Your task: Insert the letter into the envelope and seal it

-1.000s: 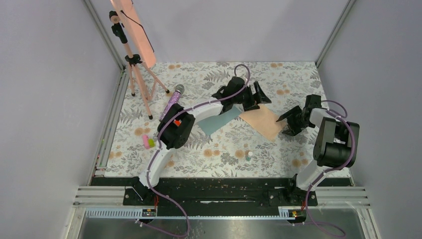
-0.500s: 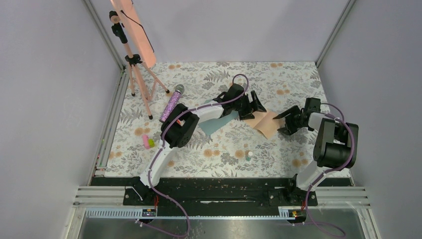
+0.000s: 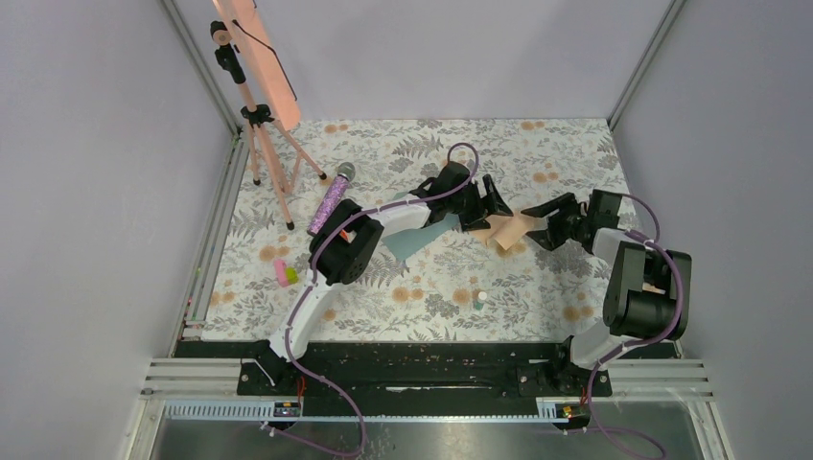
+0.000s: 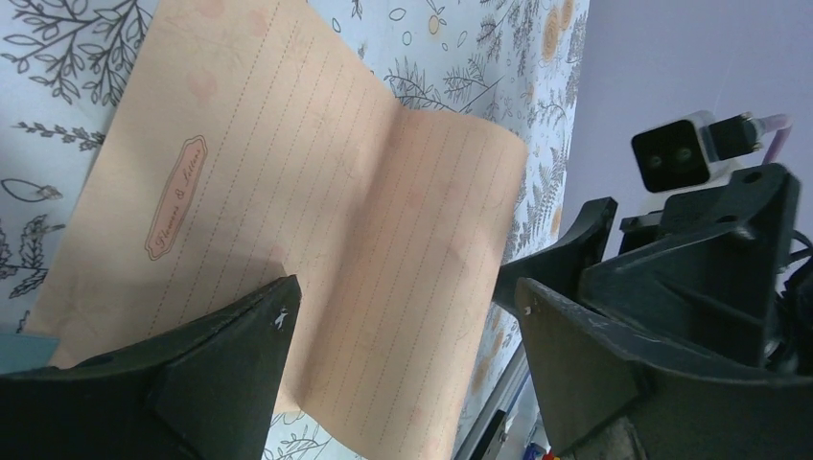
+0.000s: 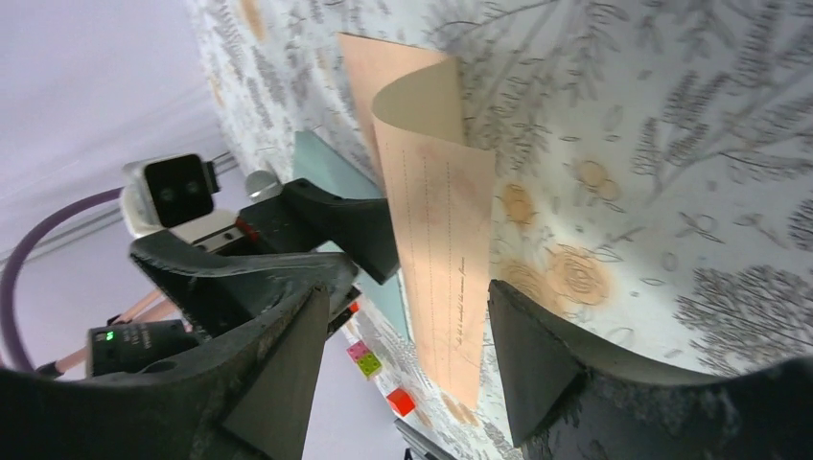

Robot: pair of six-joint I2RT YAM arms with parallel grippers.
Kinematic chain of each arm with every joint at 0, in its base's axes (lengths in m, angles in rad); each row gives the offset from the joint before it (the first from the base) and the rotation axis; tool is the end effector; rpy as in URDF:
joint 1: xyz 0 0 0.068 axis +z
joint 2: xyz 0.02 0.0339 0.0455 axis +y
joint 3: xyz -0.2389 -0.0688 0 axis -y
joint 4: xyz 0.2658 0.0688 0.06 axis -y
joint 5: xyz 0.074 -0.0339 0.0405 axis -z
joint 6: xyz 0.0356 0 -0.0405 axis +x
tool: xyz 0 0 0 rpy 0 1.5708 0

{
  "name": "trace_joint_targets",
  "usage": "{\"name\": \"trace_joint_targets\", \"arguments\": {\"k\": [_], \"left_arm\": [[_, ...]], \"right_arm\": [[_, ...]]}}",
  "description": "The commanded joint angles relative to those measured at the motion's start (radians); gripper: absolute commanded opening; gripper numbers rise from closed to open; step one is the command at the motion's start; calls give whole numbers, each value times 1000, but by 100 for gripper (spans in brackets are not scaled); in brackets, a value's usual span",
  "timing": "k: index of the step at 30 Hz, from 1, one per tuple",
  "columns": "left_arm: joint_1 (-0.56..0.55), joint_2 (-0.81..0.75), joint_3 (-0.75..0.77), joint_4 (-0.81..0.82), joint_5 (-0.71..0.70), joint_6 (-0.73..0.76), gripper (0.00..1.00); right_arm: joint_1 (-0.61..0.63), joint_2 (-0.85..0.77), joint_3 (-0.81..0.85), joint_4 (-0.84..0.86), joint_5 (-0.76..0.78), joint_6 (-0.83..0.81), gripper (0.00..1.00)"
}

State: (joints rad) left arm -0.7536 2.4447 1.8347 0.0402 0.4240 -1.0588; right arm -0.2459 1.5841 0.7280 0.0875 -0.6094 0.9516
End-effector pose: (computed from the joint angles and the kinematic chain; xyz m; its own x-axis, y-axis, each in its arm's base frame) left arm 0.3875 -0.3836 0.1063 -0.9567 -0.1919 -0.2190 0.0864 0.5313 -0.8428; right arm 0.3123 -0.0574 0.1192 -0.5538 0.8274 -0.0932 0.4333 0.3819 0.8163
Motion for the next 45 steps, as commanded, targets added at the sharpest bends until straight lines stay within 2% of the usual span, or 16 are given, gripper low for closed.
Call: {"name": "trace_joint_targets", "arguments": {"k": [1,11,14,17,21,23,27,33,34,35,36,37,40,45], "left_arm": [[-4,-16,-47,-74,4,19,87],[0,-23,-68,-56,19,10,87],[5,-26,-80,-49,25,6,87],[14,-35,-98,-45,29,-4,87],[19,-47,-109,-19,33,-11,87],[21,-52,-115,-12,34,-16,87],[23,-61,-124,-2,39,-21,87],[24,-77,-135,7,46,-29,87],[24,-78,-134,11,52,-33,87],[24,-83,-132,13,57,-38,87],[25,-89,-131,16,65,-43,87],[27,-97,-133,22,80,-54,87],[39,-150,-172,78,134,-98,87],[79,-275,-263,111,143,-94,87]], "right_arm": [[23,-6,10,139,-81,63,69],[82,15,61,222,-65,124,69],[92,25,83,199,-51,125,68],[94,23,97,112,-17,96,62],[94,-3,121,-133,106,-19,43],[94,-18,119,-213,146,-77,38],[94,-35,107,-299,181,-138,37],[95,-68,78,-310,178,-158,37],[95,-73,74,-304,175,-157,33],[94,-75,74,-305,177,-158,22],[94,-78,76,-306,182,-162,5],[94,-79,83,-315,192,-166,0],[94,-81,135,-382,234,-238,0],[95,-97,249,-562,275,-426,0]]}}
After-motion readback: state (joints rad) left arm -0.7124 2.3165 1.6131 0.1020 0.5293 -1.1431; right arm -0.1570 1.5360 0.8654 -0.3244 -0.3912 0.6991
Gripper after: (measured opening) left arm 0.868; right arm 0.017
